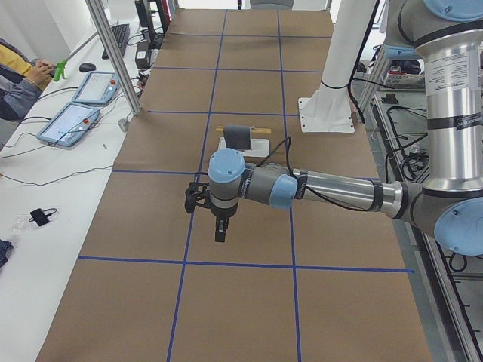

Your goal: Hang towel on rack

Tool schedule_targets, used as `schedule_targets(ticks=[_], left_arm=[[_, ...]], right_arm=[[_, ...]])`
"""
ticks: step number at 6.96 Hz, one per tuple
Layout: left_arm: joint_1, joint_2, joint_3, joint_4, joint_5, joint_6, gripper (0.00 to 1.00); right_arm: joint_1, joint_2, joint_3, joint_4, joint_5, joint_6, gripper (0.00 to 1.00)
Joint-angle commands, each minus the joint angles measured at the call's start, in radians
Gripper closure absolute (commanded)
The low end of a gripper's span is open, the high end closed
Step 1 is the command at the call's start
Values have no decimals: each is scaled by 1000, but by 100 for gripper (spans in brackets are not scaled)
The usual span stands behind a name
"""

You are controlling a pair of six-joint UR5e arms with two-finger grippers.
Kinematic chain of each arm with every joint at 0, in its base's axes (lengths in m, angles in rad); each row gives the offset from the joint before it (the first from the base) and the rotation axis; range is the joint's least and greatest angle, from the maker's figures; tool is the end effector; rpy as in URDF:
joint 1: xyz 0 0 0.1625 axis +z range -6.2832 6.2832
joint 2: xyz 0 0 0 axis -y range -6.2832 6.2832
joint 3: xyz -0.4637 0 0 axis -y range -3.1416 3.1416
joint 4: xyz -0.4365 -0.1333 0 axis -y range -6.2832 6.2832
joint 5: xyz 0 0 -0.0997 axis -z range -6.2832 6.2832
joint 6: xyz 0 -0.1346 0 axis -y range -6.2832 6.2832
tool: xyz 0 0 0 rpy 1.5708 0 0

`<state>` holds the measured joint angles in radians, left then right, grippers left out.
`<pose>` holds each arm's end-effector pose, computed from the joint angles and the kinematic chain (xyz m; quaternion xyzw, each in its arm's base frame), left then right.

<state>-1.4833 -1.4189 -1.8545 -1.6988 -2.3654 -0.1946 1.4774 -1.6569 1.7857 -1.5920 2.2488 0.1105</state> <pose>0.0051 -0.4845 0.6290 0.0643 0.3967 0.0011 0.9157 0.0017 -0.5058 0.6619 0.0167 -0.3355 -0.0098 0.9418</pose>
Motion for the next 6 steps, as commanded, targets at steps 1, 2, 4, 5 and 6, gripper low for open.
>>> schedule_targets(ticks=[1, 2, 4, 5, 6], left_arm=[[0, -23, 3, 2, 0, 0, 2], [0, -26, 5, 1, 0, -3, 2], [0, -38, 8, 1, -2, -6, 2], [0, -41, 8, 1, -2, -9, 2], [0, -45, 3, -1, -2, -9, 2]], right_arm=[[0, -1, 4, 1, 9, 3, 0], [-2, 2, 4, 1, 9, 3, 0], [-2, 6, 3, 1, 8, 3, 0], [-2, 5, 4, 3, 9, 3, 0], [-2, 8, 3, 3, 8, 3, 0]])
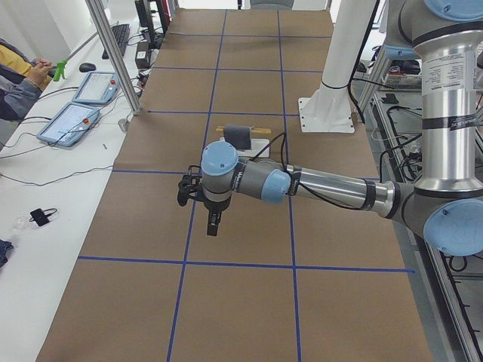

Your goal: Hang towel on rack

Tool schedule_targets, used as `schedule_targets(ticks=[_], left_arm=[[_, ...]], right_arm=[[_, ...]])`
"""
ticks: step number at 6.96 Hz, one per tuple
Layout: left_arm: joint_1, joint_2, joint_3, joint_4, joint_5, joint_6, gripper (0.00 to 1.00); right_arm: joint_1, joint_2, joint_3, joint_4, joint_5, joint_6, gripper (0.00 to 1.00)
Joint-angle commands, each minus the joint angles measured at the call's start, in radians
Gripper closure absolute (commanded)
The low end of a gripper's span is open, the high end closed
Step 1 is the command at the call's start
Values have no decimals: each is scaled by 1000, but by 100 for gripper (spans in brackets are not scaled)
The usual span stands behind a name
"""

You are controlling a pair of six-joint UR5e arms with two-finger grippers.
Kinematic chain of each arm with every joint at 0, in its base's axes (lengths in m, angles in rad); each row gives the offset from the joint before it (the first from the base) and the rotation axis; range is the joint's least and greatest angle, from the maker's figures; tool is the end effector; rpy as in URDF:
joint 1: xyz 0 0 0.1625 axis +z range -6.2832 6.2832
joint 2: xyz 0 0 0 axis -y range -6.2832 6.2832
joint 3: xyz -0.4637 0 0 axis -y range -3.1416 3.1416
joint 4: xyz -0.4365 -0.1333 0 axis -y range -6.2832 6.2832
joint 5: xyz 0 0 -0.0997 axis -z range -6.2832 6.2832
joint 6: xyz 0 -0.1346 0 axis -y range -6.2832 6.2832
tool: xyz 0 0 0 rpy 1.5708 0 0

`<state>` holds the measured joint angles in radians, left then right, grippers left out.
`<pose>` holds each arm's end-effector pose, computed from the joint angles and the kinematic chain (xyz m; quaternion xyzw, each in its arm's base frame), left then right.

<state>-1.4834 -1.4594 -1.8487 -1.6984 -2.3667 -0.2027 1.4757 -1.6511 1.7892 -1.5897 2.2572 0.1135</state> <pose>0.0068 -0.5030 0.6122 0.0783 0.3988 0.0041 0.9137 -0.0003 -0.5088 0.6561 0.0208 -0.3399 -0.0114 0.9402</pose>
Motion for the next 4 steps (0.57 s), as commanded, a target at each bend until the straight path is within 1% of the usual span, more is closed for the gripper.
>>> schedule_targets(ticks=[1, 3, 4], left_arm=[[0, -6, 0, -3, 0, 0, 2], [-2, 4, -13, -3, -2, -1, 2], [-2, -9, -1, 0, -9, -1, 2]], right_arm=[[0, 2, 1, 1, 1, 0, 0], [-6, 7, 1, 1, 1, 3, 0], [-6, 7, 1, 1, 1, 3, 0]])
